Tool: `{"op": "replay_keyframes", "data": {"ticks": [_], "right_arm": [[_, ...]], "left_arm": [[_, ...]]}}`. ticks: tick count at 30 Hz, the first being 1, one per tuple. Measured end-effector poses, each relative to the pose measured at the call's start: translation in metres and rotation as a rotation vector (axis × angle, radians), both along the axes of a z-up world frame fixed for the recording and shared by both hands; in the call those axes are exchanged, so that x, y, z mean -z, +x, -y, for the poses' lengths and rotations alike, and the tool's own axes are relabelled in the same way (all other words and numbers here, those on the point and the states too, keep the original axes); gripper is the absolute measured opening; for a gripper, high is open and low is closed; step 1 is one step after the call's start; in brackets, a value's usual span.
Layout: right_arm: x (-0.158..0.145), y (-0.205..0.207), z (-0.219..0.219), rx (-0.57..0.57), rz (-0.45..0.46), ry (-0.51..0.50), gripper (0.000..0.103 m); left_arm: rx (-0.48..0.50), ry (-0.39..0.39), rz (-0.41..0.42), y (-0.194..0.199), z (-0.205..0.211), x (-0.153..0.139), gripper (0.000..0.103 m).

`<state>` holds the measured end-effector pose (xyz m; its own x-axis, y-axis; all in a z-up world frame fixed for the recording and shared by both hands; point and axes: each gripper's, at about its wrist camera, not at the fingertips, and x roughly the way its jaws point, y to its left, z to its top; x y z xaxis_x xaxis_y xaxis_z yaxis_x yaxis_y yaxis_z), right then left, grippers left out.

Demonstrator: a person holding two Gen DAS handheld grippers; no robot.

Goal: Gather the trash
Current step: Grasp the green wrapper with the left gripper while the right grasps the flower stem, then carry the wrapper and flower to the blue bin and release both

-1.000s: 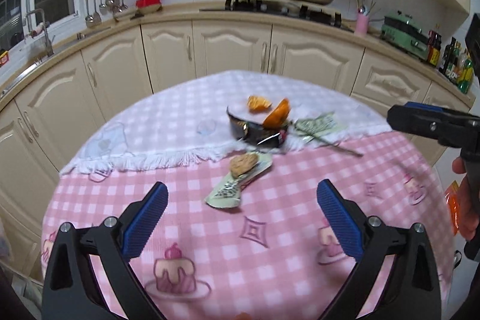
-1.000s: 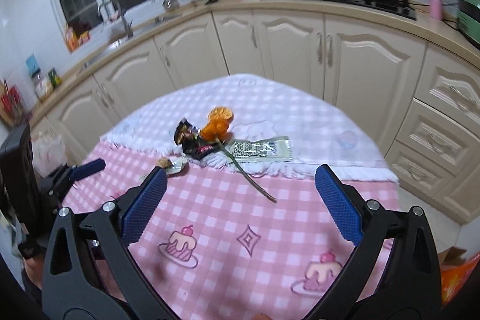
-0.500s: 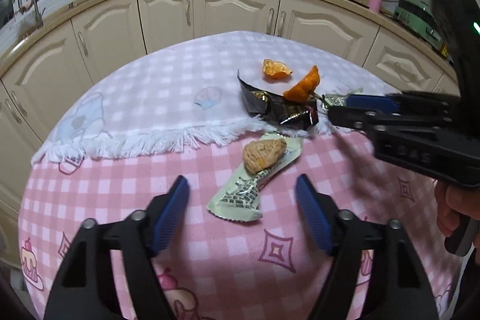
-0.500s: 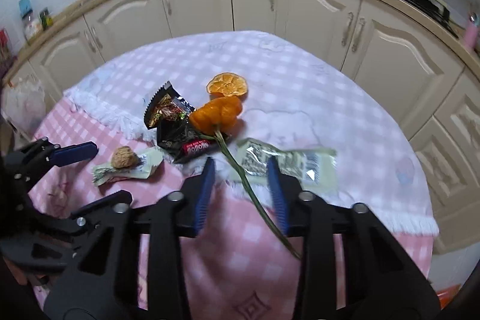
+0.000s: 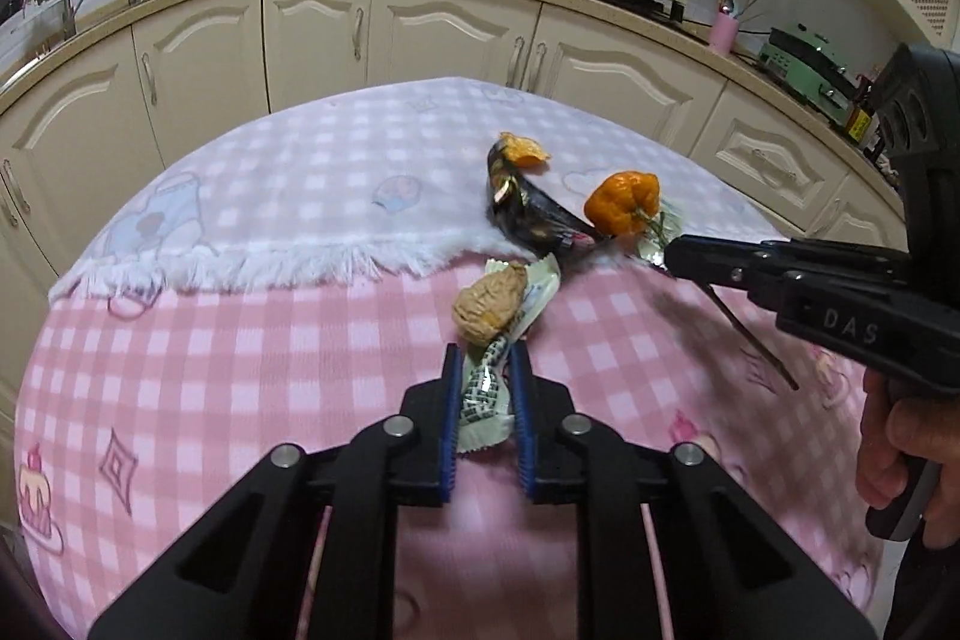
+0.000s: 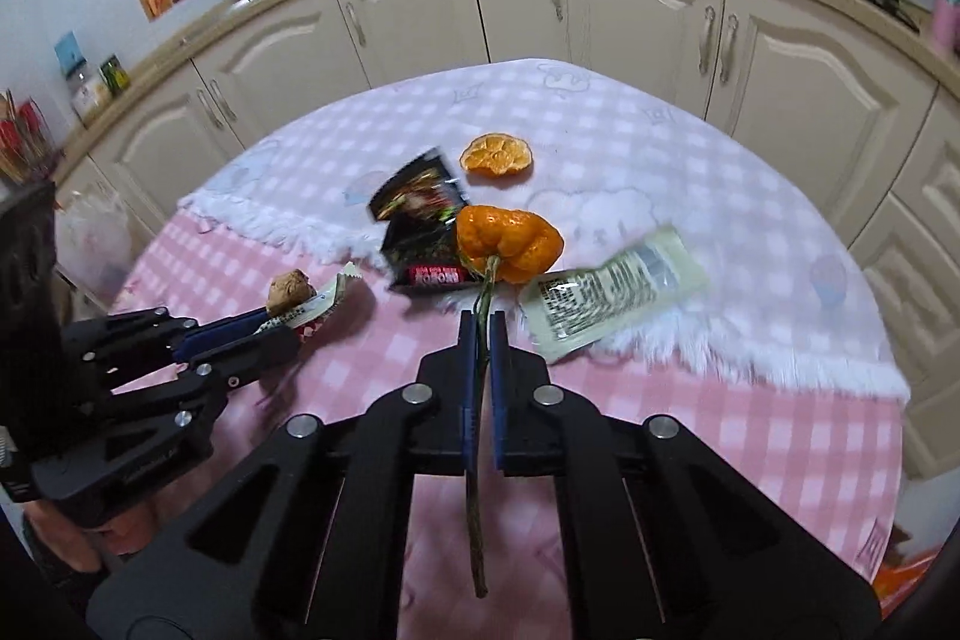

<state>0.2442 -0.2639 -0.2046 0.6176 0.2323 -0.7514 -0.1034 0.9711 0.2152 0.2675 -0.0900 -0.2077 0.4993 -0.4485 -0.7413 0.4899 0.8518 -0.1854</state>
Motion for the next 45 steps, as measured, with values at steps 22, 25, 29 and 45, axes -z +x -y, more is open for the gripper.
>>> {"op": "replay_keyframes", "data": {"ticks": [22, 25, 29, 45], "right_arm": [[0.02, -0.009, -0.018, -0.012, -0.039, -0.096, 0.012], [0.018, -0.015, -0.018, -0.027, -0.027, -0.04, 0.004], [0.004, -0.032, -0.011, -0.017, 0.018, 0.014, 0.004], [-0.036, -0.099, 0.038, 0.043, 0.133, 0.134, 0.003]], "left_arm": [[-0.056, 0.016, -0.041, -0.043, -0.005, 0.005, 0.014], [-0.055, 0.013, -0.041, -0.05, -0.009, 0.005, 0.013], [-0.059, -0.015, -0.044, -0.058, -0.013, 0.003, 0.011], [-0.054, -0.112, 0.022, -0.093, 0.006, -0.034, 0.011]]}}
